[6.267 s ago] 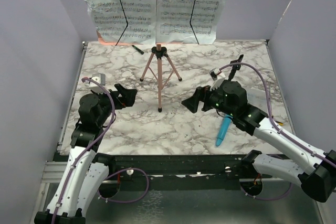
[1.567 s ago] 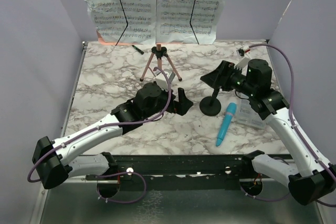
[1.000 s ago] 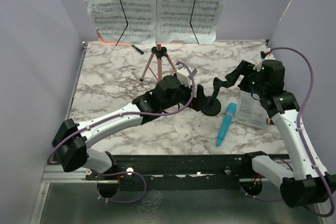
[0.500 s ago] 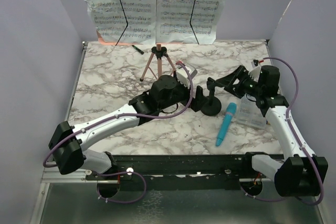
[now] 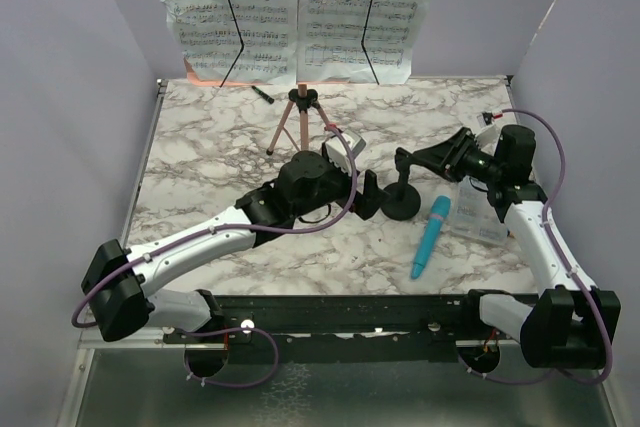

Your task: Set up the instrument practice props

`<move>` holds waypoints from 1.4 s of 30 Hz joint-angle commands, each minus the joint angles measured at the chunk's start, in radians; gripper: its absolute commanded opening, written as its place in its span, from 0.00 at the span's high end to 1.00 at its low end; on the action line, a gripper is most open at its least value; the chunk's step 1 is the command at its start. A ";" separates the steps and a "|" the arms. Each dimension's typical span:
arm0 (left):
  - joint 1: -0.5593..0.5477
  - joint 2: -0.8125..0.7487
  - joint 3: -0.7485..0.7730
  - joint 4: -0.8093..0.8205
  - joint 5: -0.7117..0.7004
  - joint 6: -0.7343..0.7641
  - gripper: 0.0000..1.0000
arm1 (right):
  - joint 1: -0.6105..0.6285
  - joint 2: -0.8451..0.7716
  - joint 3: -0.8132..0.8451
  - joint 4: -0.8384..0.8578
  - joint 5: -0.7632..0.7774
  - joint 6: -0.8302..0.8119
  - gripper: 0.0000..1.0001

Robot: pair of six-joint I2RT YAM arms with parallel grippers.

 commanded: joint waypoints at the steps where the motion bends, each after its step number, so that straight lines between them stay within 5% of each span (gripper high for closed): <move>1: -0.005 -0.039 -0.020 0.015 -0.023 -0.007 0.01 | 0.002 -0.031 -0.022 0.019 -0.082 0.044 0.81; 12: -0.005 -0.133 -0.051 0.016 -0.131 0.013 0.01 | 0.040 -0.053 -0.002 0.105 -0.157 0.153 0.90; 29: -0.005 -0.289 -0.159 0.086 -0.195 -0.027 0.01 | 0.514 0.030 -0.049 0.336 0.078 0.321 0.90; 37: -0.005 -0.296 -0.186 0.107 -0.189 -0.053 0.01 | 0.629 0.109 -0.064 0.320 0.128 0.270 0.84; 42: -0.005 -0.307 -0.185 0.108 -0.193 -0.053 0.01 | 0.633 0.112 -0.067 0.298 0.127 0.225 0.72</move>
